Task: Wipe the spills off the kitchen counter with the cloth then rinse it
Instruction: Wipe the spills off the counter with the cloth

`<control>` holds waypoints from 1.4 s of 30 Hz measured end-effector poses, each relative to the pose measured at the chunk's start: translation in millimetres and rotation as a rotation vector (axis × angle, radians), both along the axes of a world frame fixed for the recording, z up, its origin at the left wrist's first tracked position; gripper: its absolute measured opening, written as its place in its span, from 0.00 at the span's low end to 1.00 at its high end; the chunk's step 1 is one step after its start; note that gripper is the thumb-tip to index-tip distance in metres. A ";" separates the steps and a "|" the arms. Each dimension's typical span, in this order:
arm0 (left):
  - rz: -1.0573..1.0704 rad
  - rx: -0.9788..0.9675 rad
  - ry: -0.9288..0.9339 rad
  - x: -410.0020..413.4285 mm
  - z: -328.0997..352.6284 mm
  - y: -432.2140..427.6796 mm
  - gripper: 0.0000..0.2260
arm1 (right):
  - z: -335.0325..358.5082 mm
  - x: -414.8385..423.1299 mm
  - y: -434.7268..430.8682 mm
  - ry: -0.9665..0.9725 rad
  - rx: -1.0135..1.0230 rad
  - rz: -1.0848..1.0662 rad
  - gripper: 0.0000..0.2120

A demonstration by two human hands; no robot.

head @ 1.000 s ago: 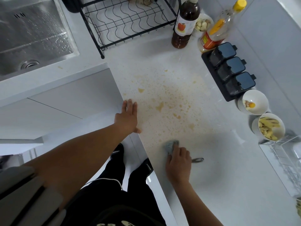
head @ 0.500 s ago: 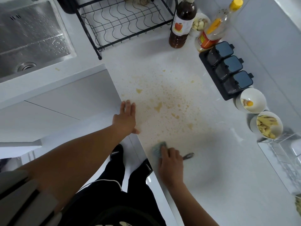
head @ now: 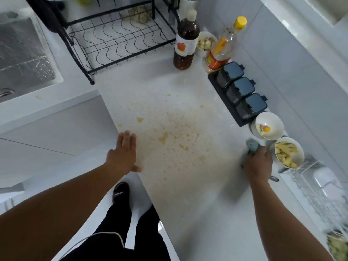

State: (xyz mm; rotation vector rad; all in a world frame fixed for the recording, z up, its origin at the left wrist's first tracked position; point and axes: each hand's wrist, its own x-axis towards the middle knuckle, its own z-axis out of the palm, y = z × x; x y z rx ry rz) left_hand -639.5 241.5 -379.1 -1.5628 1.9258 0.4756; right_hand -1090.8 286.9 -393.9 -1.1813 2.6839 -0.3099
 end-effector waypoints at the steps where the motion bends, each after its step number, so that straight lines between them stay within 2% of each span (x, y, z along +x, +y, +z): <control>1: 0.000 0.000 -0.004 -0.6 0.4 -0.3 0.60 | -0.4 2.9 -5.4 -0.014 -0.019 -0.040 0.16; 4: -0.001 -0.006 -0.017 -3.0 2.5 0.0 0.60 | -4.2 27.4 -8.2 0.007 -0.051 -0.185 0.19; 5: 0.004 -0.002 -0.015 -3.8 3.4 -0.1 0.60 | -7.1 37.1 -6.1 0.041 -0.058 -0.115 0.19; 8: 0.027 0.030 -0.022 -5.3 7.0 -1.9 0.59 | -16.2 50.4 5.6 0.039 -0.057 0.372 0.20; 9: 0.028 0.031 -0.028 -5.6 7.2 -2.5 0.59 | -17.4 44.9 6.4 0.021 -0.056 0.433 0.20; 10: 0.027 0.028 -0.035 -5.9 7.4 -3.1 0.59 | -17.1 39.1 5.3 0.006 -0.055 0.391 0.19; 12: 0.016 0.024 -0.048 -6.6 8.1 -2.6 0.59 | -16.4 36.9 2.6 -0.016 -0.068 0.166 0.18; 13: 0.008 0.024 -0.056 -7.2 8.2 -1.9 0.60 | -15.5 42.7 2.8 -0.005 -0.071 0.140 0.19; 14: 0.005 0.022 -0.061 -7.3 7.9 -1.5 0.60 | -14.8 50.7 4.4 0.021 -0.077 0.225 0.19; 16: 0.007 0.022 -0.066 -7.4 7.9 -1.9 0.60 | -17.5 57.8 11.5 0.051 -0.080 0.548 0.19; 17: 0.007 0.020 -0.067 -7.3 8.0 -2.3 0.60 | -18.5 56.0 12.8 0.039 -0.071 0.587 0.19; 20: 0.000 0.014 -0.067 -6.6 8.9 -1.7 0.60 | -19.8 59.3 13.4 -0.008 -0.092 0.242 0.19; 21: 0.003 0.016 -0.064 -6.8 8.9 -1.3 0.60 | -19.7 65.3 14.3 0.006 -0.094 0.225 0.19; 24: 0.008 0.027 -0.056 -7.9 10.0 -2.2 0.59 | -21.6 69.9 21.5 0.034 -0.077 0.572 0.18; 25: 0.006 0.028 -0.054 -8.3 10.8 -2.5 0.59 | -21.6 65.4 21.4 0.025 -0.072 0.567 0.18; 28: 0.010 0.028 -0.043 -7.4 13.5 -1.5 0.59 | -20.2 69.0 21.7 -0.006 -0.090 0.220 0.18; 29: 0.013 0.029 -0.039 -7.3 13.8 -1.3 0.59 | -20.5 75.7 23.5 0.013 -0.096 0.250 0.18; 32: 0.019 0.039 -0.035 -7.5 14.0 -2.1 0.59 | -22.9 79.6 33.0 0.062 -0.079 0.636 0.19; 33: 0.019 0.041 -0.037 -7.3 14.0 -2.3 0.59 | -22.3 76.1 33.0 0.049 -0.070 0.600 0.19; 36: 0.020 0.048 -0.037 -7.1 13.4 -2.2 0.59 | -20.0 84.2 32.5 0.002 -0.091 0.213 0.19; 37: 0.022 0.048 -0.034 -7.2 13.2 -1.9 0.59 | -19.4 92.2 33.6 0.019 -0.098 0.241 0.19; 39: 0.014 0.042 -0.036 -7.5 13.7 -1.6 0.59 | -20.1 99.4 37.5 0.054 -0.091 0.490 0.19; 40: 0.011 0.037 -0.036 -7.7 13.8 -1.2 0.59 | -20.9 97.1 38.4 0.053 -0.084 0.547 0.19; 42: 0.013 0.032 -0.030 -6.7 14.6 -1.1 0.59 | -19.0 96.7 37.5 0.015 -0.093 0.400 0.19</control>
